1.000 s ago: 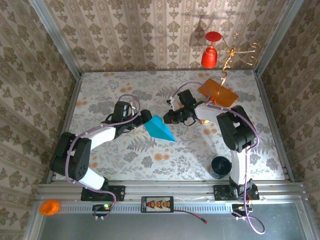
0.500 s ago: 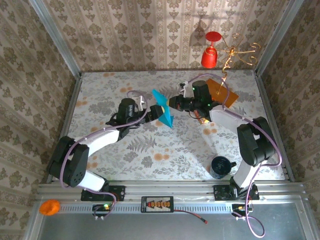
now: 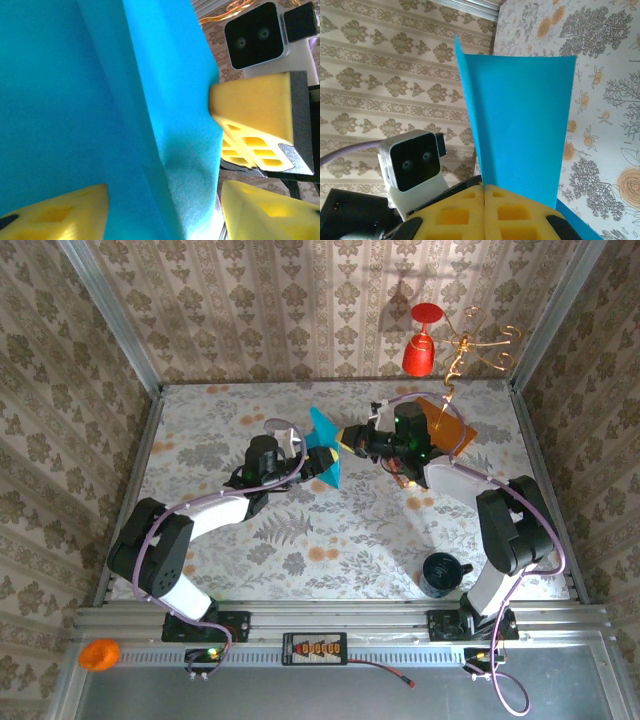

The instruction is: Fold a paper plane with a square sheet of paper (pick it up from the middle)

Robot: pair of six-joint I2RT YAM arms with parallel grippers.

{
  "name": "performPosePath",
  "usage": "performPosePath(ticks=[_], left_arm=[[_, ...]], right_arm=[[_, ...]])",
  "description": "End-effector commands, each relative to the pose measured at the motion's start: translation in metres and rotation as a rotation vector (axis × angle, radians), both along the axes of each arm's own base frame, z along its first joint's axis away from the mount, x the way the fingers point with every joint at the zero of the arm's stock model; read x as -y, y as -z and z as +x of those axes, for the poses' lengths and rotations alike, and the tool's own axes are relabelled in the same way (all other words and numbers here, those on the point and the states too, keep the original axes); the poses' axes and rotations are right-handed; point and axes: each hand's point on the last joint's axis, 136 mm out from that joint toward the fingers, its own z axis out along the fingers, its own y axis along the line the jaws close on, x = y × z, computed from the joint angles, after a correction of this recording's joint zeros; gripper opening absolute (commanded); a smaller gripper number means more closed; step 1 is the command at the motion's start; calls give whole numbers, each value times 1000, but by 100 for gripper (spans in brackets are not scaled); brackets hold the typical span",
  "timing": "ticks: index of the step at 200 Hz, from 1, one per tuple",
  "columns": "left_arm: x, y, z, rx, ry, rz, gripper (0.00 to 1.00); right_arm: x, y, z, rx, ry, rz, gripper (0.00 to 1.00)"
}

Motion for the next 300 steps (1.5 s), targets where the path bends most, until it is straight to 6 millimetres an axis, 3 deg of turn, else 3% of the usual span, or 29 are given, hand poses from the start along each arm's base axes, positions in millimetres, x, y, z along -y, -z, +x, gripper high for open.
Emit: performPosePath(ticks=[1, 113, 174, 248, 300], left_arm=[[4, -34, -1, 85, 24, -62, 58], [9, -52, -2, 133, 54, -114, 41], [7, -46, 0, 114, 43, -109, 34], [4, -41, 3, 100, 39, -99, 22], [-4, -29, 8, 83, 14, -48, 18]], right_arm=[[0, -20, -4, 32, -21, 60, 7], [2, -16, -6, 10, -25, 71, 8], [3, -16, -7, 8, -26, 72, 10], [10, -13, -7, 0, -8, 65, 28], [36, -3, -5, -8, 64, -28, 40]])
